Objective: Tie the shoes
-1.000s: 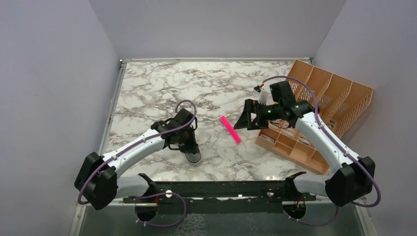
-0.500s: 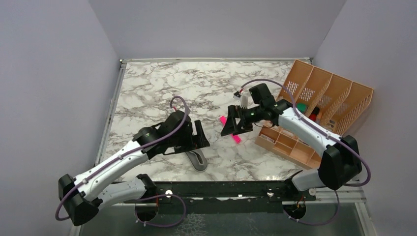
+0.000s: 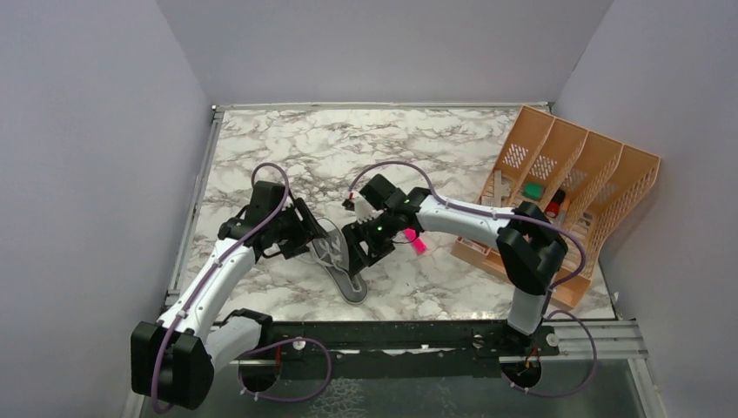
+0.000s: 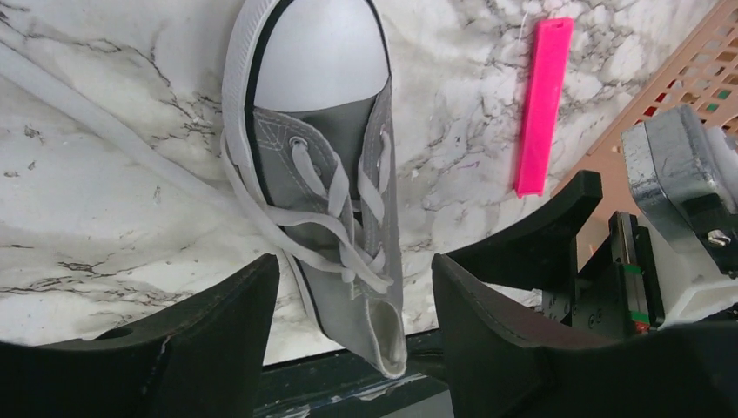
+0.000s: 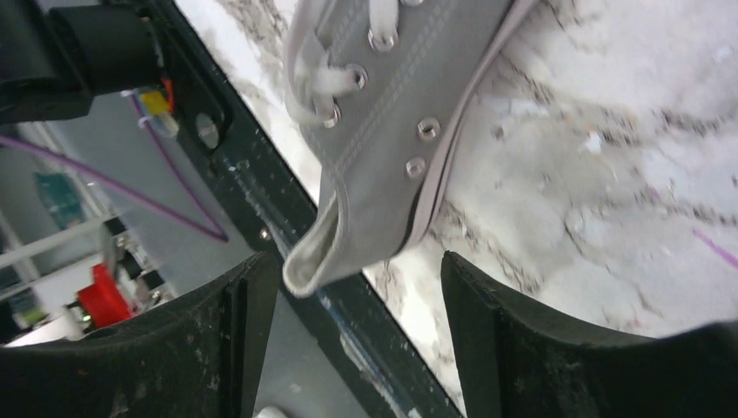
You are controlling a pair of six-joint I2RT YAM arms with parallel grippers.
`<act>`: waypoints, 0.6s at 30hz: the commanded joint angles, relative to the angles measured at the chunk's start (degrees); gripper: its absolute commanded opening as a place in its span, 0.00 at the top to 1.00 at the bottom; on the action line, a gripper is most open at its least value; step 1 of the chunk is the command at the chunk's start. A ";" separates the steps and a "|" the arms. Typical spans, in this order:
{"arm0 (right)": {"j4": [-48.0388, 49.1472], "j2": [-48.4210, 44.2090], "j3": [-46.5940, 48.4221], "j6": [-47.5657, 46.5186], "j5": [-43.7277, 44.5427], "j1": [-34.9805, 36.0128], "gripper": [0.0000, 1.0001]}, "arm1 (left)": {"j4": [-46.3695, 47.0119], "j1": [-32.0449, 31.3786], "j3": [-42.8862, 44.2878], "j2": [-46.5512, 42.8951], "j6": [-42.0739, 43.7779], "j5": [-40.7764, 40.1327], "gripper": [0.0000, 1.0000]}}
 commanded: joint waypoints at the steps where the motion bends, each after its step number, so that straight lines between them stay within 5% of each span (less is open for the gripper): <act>1: -0.10 3.86 4.60 -1.31 9.67 2.58 0.27 | 5.30 1.15 -4.05 -1.22 -2.19 4.97 0.36; 8: 2.45 6.03 2.09 -0.13 10.36 3.52 0.40 | 7.71 1.88 -6.56 0.09 -0.30 6.88 0.47; 13: 3.88 2.86 -1.18 3.11 13.39 3.61 0.68 | 11.42 2.01 -11.74 1.01 -7.04 12.52 0.58; 18: 3.15 -3.17 -4.20 5.78 19.77 3.80 0.99 | 11.50 2.21 -13.85 -5.54 -14.06 6.91 0.58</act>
